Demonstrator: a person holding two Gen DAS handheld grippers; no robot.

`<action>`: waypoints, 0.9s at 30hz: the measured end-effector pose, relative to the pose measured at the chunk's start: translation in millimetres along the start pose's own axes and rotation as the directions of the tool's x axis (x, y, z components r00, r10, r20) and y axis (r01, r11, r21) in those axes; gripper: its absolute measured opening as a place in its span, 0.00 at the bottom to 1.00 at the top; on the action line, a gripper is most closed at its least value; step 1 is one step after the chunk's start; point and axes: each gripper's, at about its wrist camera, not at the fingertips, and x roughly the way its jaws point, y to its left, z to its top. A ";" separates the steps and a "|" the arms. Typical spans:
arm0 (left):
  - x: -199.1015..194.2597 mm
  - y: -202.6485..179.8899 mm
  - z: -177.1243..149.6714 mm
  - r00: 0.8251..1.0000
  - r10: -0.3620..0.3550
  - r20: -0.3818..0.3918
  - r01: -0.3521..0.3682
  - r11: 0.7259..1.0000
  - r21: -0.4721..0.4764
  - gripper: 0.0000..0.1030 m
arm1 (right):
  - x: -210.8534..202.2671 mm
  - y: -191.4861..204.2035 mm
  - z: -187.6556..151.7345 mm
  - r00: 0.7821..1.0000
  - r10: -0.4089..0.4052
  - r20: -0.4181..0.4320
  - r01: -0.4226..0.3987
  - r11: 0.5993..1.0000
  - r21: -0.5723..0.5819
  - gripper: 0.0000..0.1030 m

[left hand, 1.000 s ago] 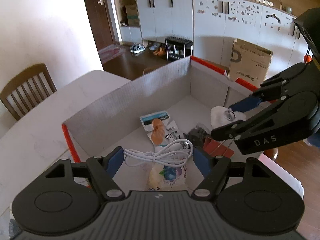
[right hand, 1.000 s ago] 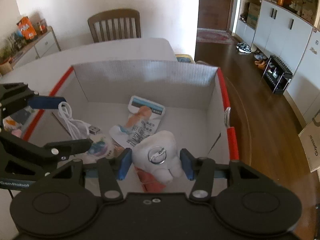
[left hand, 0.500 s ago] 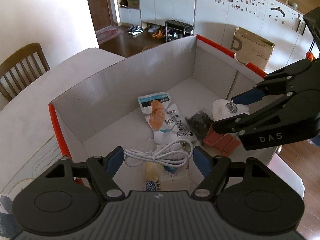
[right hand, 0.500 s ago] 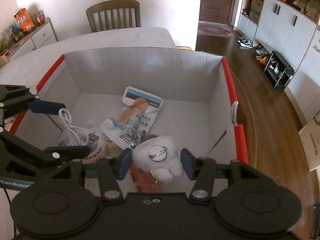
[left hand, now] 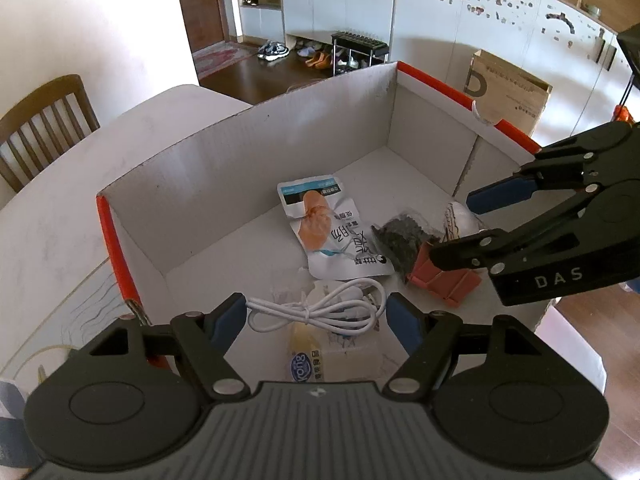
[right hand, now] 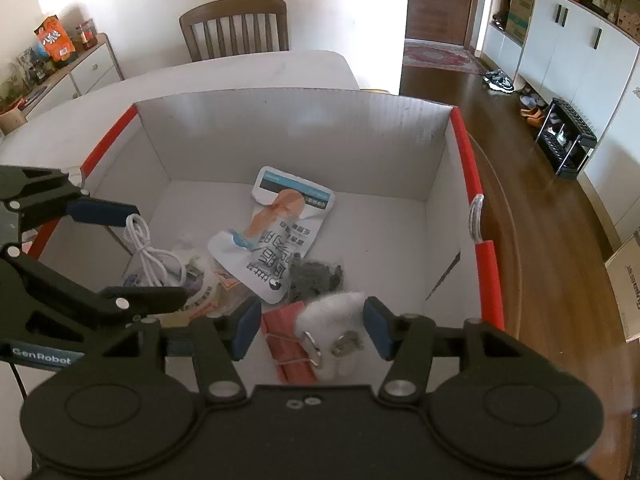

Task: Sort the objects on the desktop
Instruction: 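Open both tools to drop the plush and cable in the box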

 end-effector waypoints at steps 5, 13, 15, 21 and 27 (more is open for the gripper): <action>-6.2 0.4 -1.2 1.000 -0.017 0.019 0.017 1.000 -0.018 0.74 | -9.2 -0.4 -0.9 1.000 0.018 0.021 -0.018 1.000 0.007 0.61; -16.4 -4.0 -3.5 0.999 -0.007 0.046 0.007 1.000 -0.011 0.84 | -30.3 -7.3 -0.2 0.997 0.032 0.063 -0.035 0.999 0.038 0.65; -18.8 -4.0 -3.2 0.998 -0.007 0.058 0.008 1.000 -0.016 0.84 | -34.8 -8.8 0.2 0.997 0.037 0.075 -0.040 0.998 0.046 0.66; -27.5 -4.3 -4.6 0.997 -0.010 0.079 0.013 0.999 -0.036 0.85 | -47.0 -10.4 -3.1 0.994 0.047 0.096 -0.053 0.997 0.059 0.67; -40.7 -5.3 -10.1 0.995 -0.010 0.100 0.015 0.998 -0.053 0.85 | -58.8 -6.8 -7.8 0.991 0.061 0.115 -0.069 0.996 0.065 0.67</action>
